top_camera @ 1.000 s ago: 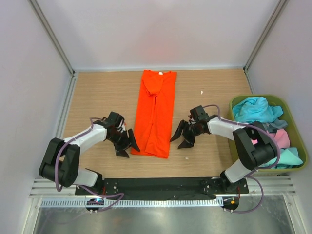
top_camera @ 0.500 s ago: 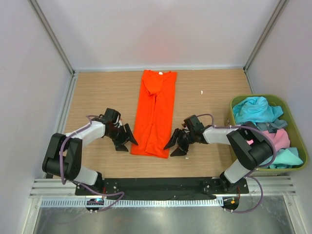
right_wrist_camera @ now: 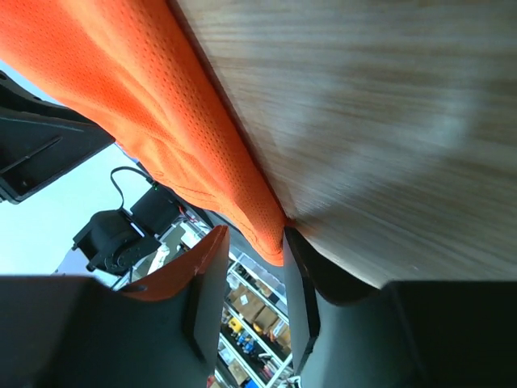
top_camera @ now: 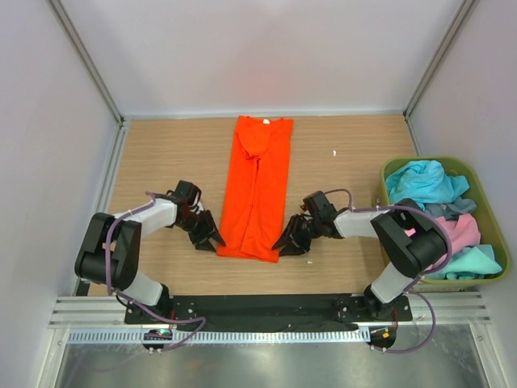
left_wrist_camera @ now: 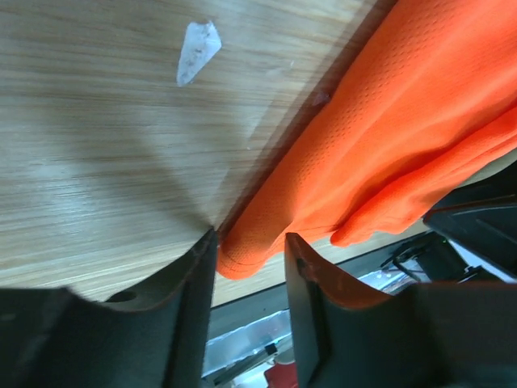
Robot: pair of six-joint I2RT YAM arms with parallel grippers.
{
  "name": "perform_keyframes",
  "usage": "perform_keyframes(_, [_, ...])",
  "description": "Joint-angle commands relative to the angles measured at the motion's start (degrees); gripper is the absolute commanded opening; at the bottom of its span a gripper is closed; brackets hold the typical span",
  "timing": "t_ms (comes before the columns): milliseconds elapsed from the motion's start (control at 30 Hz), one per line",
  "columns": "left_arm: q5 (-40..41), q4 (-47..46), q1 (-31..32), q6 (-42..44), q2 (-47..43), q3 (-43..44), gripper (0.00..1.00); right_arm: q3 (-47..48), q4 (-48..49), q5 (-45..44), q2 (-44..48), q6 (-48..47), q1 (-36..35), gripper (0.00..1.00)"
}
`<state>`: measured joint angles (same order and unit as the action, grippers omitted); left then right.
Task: Fold and stack the t-shirts
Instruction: Fold the tshirt
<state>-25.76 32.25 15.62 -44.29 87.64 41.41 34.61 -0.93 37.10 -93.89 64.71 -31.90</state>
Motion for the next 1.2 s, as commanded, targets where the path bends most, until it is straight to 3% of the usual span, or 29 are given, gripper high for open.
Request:
perform_keyframes(0, [0.27, 0.27, -0.24, 0.52, 0.52, -1.33, 0.39, 0.46, -0.31, 0.16, -1.47, 1.21, -0.71, 0.37])
perform_keyframes(133, [-1.14, 0.18, 0.03, 0.17, -0.36, -2.12, 0.26, 0.81, -0.47, 0.43, -0.78, 0.95, -0.62, 0.24])
perform_keyframes(200, [-1.75, -0.17, 0.46, 0.08, -1.15, -2.12, 0.18, 1.34, -1.35, 0.43, -0.16, -0.1, -0.36, 0.13])
perform_keyframes(233, [-2.01, -0.34, 0.73, 0.08, -1.41, -1.95, 0.14, 1.51, -2.14, -0.01, 0.63, -0.63, 0.25, 0.02])
perform_keyframes(267, [-2.02, -0.43, 0.9, 0.17, -1.68, -1.86, 0.03, 1.69, -3.19, -0.27, 1.16, -1.24, 0.78, 0.02])
perform_keyframes(300, [-2.1, -0.43, 1.43, 0.08, -2.29, -1.68, 0.0, 1.78, -4.07, -0.28, 1.51, -2.82, 1.22, 0.01])
perform_keyframes(600, [-4.21, 0.18, 5.47, 2.89, -5.72, 2.8, 0.0, 5.81, -19.18, -0.36, 7.75, -13.99, 8.78, 0.01])
perform_keyframes(900, [-4.48, -0.17, 7.15, 5.79, -3.61, 11.84, 0.0, 13.28, -20.77, -0.45, 8.46, -17.68, 9.4, 0.01])
perform_keyframes(1167, [-2.46, 2.11, 5.83, 8.43, -1.24, 20.98, 0.0, 25.76, -26.66, -0.63, 4.95, -22.95, 13.35, 0.01])
